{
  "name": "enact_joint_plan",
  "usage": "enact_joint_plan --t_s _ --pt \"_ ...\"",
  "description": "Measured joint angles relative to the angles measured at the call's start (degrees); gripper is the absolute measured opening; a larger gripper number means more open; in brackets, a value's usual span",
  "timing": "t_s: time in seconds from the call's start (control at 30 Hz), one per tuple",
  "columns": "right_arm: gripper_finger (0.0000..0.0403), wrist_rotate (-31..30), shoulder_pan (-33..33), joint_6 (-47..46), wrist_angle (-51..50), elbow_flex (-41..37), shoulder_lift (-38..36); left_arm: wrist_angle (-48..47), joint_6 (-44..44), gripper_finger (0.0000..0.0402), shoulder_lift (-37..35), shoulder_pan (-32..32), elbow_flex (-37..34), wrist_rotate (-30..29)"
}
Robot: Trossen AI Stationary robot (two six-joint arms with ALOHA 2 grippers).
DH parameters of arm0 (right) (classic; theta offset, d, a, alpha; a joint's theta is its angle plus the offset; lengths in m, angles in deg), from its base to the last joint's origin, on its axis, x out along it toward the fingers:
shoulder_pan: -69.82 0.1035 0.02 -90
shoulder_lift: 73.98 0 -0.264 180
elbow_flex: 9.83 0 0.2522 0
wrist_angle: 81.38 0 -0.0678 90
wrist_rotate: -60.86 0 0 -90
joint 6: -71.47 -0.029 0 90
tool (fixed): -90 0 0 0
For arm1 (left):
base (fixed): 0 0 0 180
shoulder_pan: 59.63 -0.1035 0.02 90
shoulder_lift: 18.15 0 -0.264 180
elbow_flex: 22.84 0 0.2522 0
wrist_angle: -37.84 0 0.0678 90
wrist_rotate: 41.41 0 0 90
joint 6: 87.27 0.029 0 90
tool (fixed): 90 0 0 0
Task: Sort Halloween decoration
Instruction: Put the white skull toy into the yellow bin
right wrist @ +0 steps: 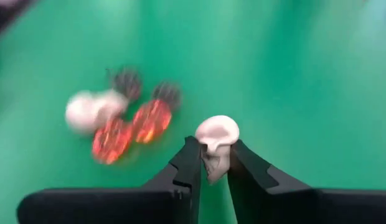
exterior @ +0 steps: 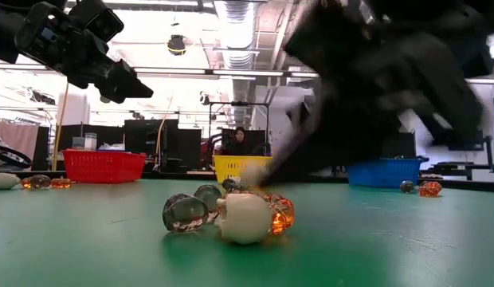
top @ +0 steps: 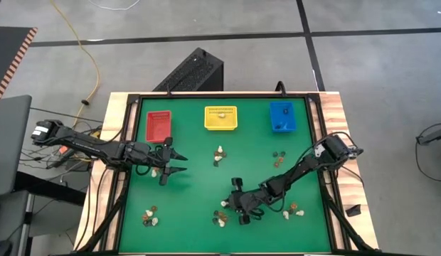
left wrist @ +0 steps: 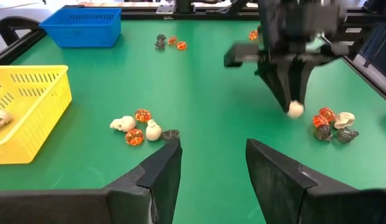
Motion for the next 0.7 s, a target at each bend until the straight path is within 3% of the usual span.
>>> enact_joint_plan --t_s 0.2,0.4,0.53,0.7 --pt "0.0102 -0.6 -7.1 9.1 -1.2 0.1 -8.3 -0.3 1.5 0.0169 0.0 0.0 0.0 0.0" --pt "0.0099 -0.4 -20.7 16.0 -3.2 0.2 -15.1 -0.3 3.5 0.0169 0.0 0.0 0.0 -0.1" --pt "0.0099 5.3 -31.5 17.9 -3.1 0.2 -14.8 -0.3 4.8 0.0169 0.0 0.0 0.0 -0.5" --pt "0.0099 12.2 -42.1 13.4 -3.3 1.1 -11.5 -0.3 5.7 0.0169 0.0 0.0 0.0 -0.5"
